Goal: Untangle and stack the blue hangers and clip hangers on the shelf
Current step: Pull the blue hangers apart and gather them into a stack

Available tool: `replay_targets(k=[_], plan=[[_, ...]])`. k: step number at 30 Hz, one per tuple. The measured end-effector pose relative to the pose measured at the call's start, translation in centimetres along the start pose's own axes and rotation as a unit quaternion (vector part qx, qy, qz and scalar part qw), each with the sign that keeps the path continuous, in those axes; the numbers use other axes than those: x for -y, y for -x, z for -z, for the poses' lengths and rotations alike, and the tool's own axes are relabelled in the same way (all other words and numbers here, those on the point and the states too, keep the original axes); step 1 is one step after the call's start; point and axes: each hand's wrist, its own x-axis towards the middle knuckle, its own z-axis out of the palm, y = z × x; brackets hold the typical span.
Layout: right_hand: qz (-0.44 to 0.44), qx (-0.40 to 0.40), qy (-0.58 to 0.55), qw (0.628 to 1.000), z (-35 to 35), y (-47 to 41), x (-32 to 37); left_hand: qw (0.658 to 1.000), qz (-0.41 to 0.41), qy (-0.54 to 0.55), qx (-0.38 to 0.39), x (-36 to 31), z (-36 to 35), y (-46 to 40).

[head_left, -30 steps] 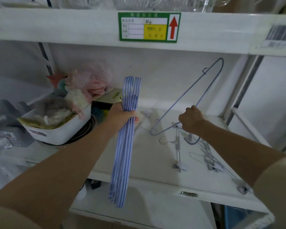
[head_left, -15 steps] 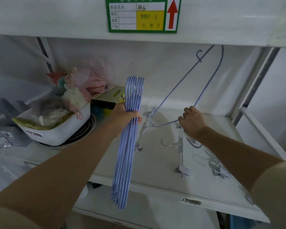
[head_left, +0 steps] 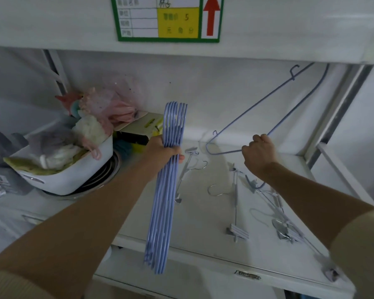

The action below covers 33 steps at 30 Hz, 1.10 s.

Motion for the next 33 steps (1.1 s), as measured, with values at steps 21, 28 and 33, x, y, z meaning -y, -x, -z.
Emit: replay_targets(k=[21, 28, 33], plan=[[-0.328, 0.116, -0.544, 0.764, 7.1, -0.6, -0.7, 0.999, -0.027, -0.007, -0.041, -1.3, 0.4, 2.3], [-0.320, 0.241, -0.773, 0.492, 10.7, 0.2, 0.5, 0.998, -0.019, 0.055, -0.001, -2.2, -0.7, 3.2], [-0.308, 0.157, -0.858, 0.379, 11.8, 0.5, 1.6, 0.998, -0.023, 0.058, 0.027, -2.7, -1.5, 3.9]])
